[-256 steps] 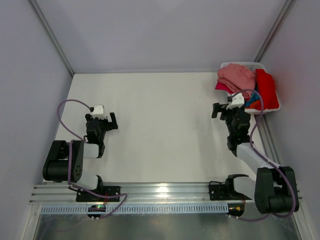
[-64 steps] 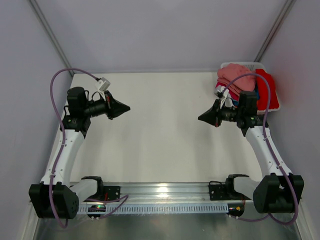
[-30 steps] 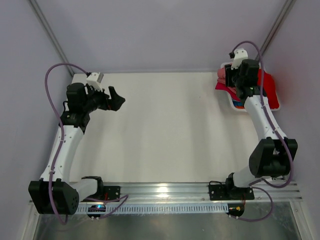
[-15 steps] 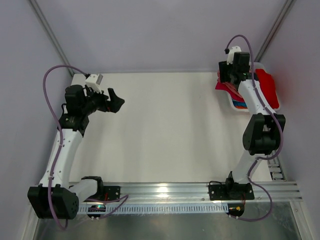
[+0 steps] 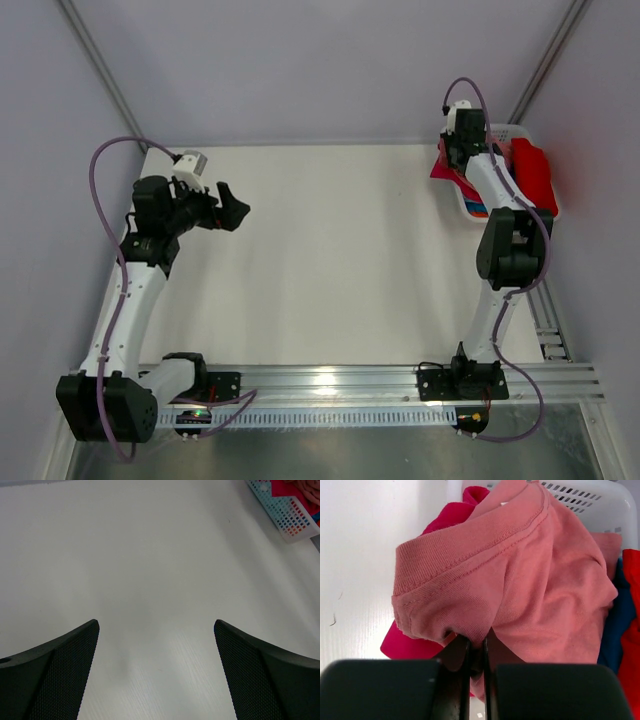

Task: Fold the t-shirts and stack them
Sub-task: Grab the tshirt from the pile

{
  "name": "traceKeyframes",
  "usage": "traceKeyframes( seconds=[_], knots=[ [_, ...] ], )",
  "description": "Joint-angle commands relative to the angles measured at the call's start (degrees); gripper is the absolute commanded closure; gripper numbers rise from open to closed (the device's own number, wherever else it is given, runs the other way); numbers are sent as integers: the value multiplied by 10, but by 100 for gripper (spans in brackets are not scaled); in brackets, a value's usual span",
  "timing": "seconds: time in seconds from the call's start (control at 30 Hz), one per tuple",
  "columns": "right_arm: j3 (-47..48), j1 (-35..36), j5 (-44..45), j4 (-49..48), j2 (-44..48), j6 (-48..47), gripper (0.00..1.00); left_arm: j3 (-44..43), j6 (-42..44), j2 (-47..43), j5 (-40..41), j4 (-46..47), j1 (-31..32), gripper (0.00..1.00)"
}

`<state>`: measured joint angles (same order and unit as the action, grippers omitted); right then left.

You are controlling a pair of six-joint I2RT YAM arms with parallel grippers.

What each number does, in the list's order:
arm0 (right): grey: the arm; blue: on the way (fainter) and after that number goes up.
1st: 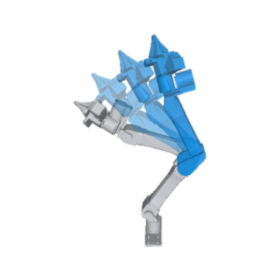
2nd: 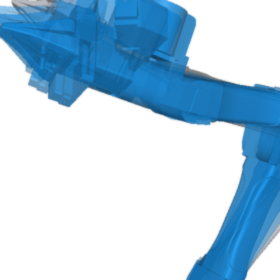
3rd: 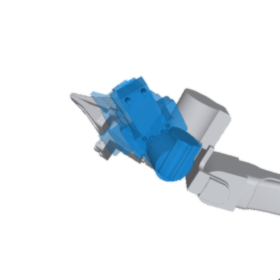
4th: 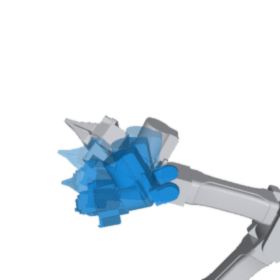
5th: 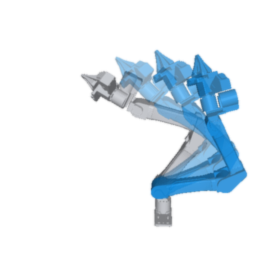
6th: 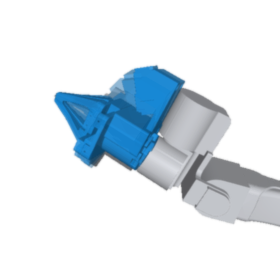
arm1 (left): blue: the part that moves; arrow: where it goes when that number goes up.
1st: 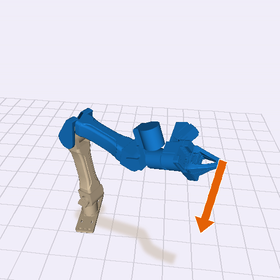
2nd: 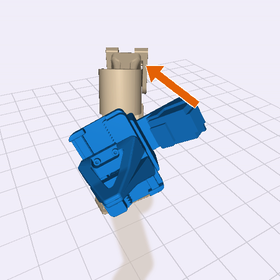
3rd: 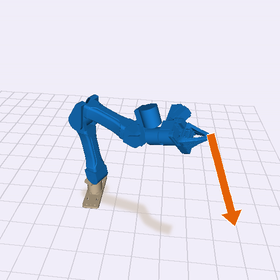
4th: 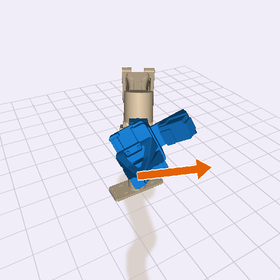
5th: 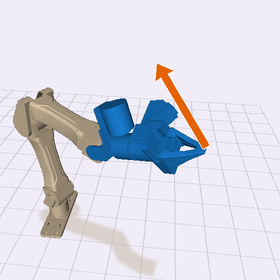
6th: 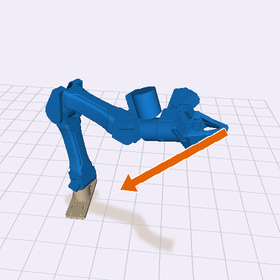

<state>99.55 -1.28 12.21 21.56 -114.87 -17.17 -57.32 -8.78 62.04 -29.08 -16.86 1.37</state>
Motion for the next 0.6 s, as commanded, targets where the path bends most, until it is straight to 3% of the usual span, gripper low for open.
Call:
traceKeyframes(
  seconds=[0.0, 0.2, 0.43, 0.57],
  knots=[
    [16, -3, 55, -12, -16, -28, 97, 8, -1, -31, -2, 31, -2, 1],
    [-9, -3, 9, -54, 96, -44, 97, 25, -6, -34, -9, 49, -2, 1],
    [130, -1, -21, 14, 191, -30, 97, 20, -15, -11, -12, 52, -2, 1],
    [172, 0, -99, 38, 235, -12, 97, 20, -13, -12, -10, 53, -1, 1]
  ],
)
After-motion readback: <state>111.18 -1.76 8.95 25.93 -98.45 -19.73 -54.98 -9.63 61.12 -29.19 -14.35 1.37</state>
